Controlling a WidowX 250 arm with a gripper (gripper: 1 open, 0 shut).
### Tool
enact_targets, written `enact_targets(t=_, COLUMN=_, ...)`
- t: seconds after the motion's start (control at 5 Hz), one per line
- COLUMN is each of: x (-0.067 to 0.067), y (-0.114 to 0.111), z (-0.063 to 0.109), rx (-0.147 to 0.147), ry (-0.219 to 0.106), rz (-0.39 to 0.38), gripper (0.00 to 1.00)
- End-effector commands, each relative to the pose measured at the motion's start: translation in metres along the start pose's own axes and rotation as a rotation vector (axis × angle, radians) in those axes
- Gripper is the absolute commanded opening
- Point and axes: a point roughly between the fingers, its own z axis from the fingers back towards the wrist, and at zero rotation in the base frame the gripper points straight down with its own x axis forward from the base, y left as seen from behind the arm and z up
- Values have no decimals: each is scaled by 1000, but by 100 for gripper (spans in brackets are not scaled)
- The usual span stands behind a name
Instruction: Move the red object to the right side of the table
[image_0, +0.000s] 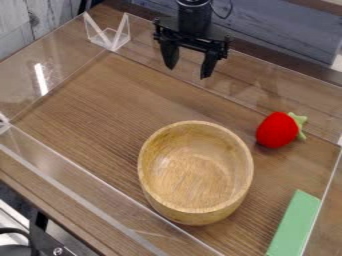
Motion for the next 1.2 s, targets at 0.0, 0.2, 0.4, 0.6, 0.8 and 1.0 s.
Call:
enact_targets(t=0.0, x=16, y=7, z=17, rx=-2, ry=-59, rz=27, gripper=100)
enact_targets(t=0.2, x=18, y=10, z=19, rx=-4, ry=-59, rz=46, gripper=100)
enact_targets(t=0.4, x=19, y=12, z=18, rx=-5, ry=-59, rz=45, gripper=100)
enact_targets(t=0.6, x=16, y=9, z=16, rx=-9, ry=-56, rz=31, gripper=100)
enact_targets(t=0.8, x=15, y=8, z=18, rx=-11, ry=-57, rz=20, gripper=100)
enact_targets(t=1.0, x=15, y=8, z=18, rx=-12, ry=-58, rz=12, gripper=100)
